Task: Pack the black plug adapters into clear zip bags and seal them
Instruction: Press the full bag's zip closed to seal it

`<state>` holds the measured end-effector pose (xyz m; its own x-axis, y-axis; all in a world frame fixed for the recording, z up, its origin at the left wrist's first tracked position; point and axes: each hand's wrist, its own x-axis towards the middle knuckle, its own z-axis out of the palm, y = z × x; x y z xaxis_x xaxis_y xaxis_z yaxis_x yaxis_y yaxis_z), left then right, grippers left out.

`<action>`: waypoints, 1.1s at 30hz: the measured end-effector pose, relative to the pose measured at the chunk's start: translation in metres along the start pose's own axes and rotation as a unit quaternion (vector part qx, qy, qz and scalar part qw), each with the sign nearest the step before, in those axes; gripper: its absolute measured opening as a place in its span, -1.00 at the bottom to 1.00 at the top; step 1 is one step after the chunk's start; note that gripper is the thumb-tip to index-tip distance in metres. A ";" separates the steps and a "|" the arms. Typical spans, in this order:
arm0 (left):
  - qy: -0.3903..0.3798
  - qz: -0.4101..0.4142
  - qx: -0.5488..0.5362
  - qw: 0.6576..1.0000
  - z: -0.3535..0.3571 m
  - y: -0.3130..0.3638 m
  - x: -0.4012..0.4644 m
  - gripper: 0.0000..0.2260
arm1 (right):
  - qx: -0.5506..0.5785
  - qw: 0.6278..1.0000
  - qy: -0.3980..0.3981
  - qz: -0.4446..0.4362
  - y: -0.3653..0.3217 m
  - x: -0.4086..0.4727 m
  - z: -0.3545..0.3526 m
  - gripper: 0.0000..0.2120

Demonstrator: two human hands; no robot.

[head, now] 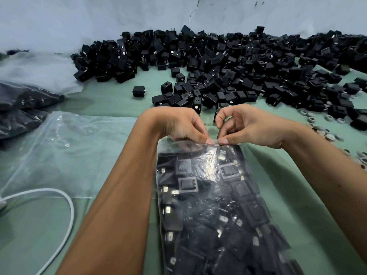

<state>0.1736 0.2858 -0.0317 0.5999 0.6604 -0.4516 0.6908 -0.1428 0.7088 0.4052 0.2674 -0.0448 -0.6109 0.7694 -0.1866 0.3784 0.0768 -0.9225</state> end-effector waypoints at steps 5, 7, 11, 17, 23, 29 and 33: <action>0.054 0.029 0.015 0.998 0.015 -0.002 -0.001 -0.94 | -0.046 0.999 -0.006 0.016 -0.002 0.002 0.000 -0.82; 0.063 0.044 0.018 0.997 0.020 -0.003 -0.004 -0.92 | -0.077 0.996 -0.020 0.034 -0.006 0.004 0.000 -0.85; 0.070 0.046 0.065 0.994 0.023 0.001 -0.008 -0.84 | -0.095 0.993 -0.043 0.048 -0.012 0.012 0.003 -0.84; 0.100 0.025 0.044 0.994 0.025 -0.001 -0.023 -0.86 | -0.082 0.996 -0.034 0.018 -0.013 0.009 0.006 -0.82; 0.097 -0.003 0.033 0.995 0.024 -0.003 -0.040 -0.84 | -0.112 0.993 -0.028 0.038 -0.016 0.008 0.008 -0.78; 0.115 -0.002 0.070 0.991 0.035 -0.002 -0.044 -0.79 | -0.141 0.987 -0.057 0.053 -0.026 0.020 0.019 -0.80; 0.124 -0.010 0.059 0.991 0.033 -0.004 -0.047 -0.78 | -0.080 0.996 -0.030 0.017 -0.022 0.020 0.019 -0.78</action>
<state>0.1563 0.2311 -0.0311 0.4779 0.8224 -0.3086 0.7532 -0.2029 0.6257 0.3714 0.2685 -0.0350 -0.6349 0.7339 -0.2414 0.5029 0.1554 -0.8503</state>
